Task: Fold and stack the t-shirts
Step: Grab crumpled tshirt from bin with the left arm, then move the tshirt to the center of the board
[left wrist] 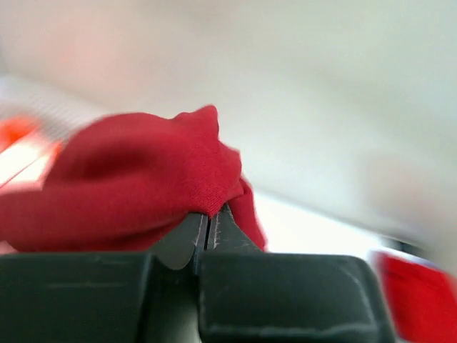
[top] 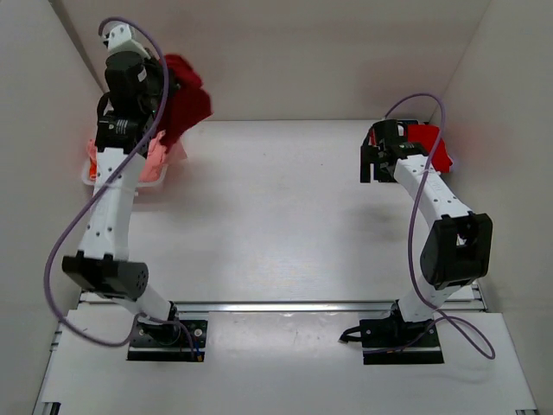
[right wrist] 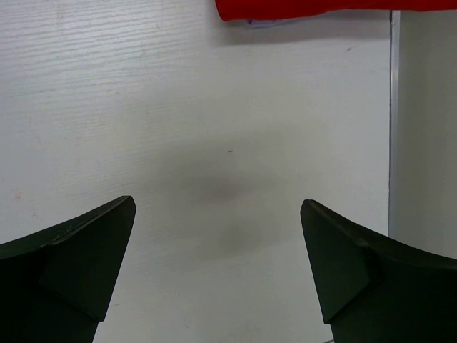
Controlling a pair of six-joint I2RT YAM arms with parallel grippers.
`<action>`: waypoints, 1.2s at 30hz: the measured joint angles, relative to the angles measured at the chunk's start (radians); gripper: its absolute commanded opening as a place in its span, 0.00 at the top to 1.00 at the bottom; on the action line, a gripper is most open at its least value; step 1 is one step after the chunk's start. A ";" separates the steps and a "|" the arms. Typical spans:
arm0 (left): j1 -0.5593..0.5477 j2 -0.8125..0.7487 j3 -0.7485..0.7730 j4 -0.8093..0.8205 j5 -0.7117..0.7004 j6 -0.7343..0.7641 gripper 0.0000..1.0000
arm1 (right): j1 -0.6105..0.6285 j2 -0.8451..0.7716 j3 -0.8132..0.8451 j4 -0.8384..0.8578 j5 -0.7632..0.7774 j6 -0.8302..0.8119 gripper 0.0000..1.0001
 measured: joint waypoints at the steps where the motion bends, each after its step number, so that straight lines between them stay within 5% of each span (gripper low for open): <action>1: -0.050 -0.043 0.024 0.019 0.018 0.007 1.00 | -0.003 0.000 0.000 -0.005 0.002 0.002 0.01; 7: -0.214 -0.211 0.038 0.085 0.180 -0.014 1.00 | -0.061 -0.035 -0.020 -0.010 -0.023 0.005 0.01; 13: -0.243 -0.360 -0.329 0.177 0.255 -0.065 1.00 | -0.132 -0.146 -0.048 0.007 -0.109 0.017 0.00; 14: -0.246 -0.370 -0.410 0.179 0.269 -0.073 0.92 | -0.136 -0.161 -0.051 0.009 -0.124 0.019 0.01; 15: -0.246 -0.365 -0.492 0.183 0.282 -0.081 0.70 | -0.136 -0.175 -0.053 0.012 -0.142 0.019 0.01; 17: -0.232 -0.314 -0.644 0.187 0.312 -0.098 0.60 | -0.125 -0.189 -0.053 0.020 -0.174 0.023 0.01; 21: -0.158 -0.153 -0.869 0.172 0.417 -0.129 0.53 | -0.048 -0.190 -0.090 0.059 -0.243 0.034 0.08; 26: -0.148 -0.138 -1.019 0.095 0.448 -0.140 0.49 | 0.086 -0.169 -0.217 0.126 -0.361 0.075 0.34; 36: -0.367 -0.413 -1.173 0.079 0.421 -0.184 0.49 | 0.282 -0.083 -0.398 0.248 -0.491 0.181 0.25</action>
